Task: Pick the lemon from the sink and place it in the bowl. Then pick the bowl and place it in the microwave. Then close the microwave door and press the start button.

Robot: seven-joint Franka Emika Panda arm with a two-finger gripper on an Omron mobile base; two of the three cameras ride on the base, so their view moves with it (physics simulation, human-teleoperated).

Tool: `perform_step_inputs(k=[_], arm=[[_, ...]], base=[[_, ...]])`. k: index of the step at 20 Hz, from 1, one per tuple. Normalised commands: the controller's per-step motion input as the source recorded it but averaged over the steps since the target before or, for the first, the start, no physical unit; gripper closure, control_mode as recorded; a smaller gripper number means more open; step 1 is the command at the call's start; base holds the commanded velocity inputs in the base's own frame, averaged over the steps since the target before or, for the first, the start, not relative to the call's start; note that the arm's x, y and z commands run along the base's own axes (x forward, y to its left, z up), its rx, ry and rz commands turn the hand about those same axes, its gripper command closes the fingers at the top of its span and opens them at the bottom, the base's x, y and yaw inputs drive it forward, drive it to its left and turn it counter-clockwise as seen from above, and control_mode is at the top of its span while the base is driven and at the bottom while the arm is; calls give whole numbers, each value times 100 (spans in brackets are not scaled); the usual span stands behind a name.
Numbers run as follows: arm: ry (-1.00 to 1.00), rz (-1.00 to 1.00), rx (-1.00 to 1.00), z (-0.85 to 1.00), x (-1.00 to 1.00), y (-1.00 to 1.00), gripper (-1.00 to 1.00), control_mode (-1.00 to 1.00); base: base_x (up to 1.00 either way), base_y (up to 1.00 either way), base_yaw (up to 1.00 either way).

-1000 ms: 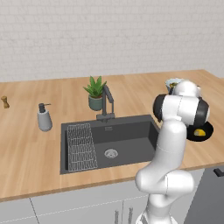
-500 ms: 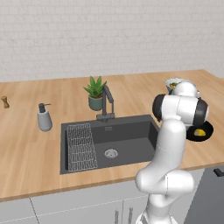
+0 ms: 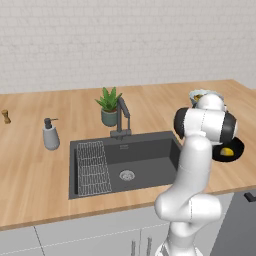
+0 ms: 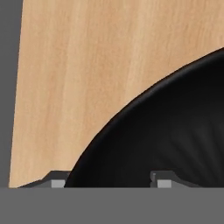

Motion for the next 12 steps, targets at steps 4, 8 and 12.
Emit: perform_step_inputs(k=[4,8,12], arm=[[-3,0,0,0,-2,0,100,-100],[-9,0,0,2,-8,0,100,-100],[-15,0,0,35,-20,0,100,-100]], base=[[0,0,0],[0,0,0],[0,0,0]])
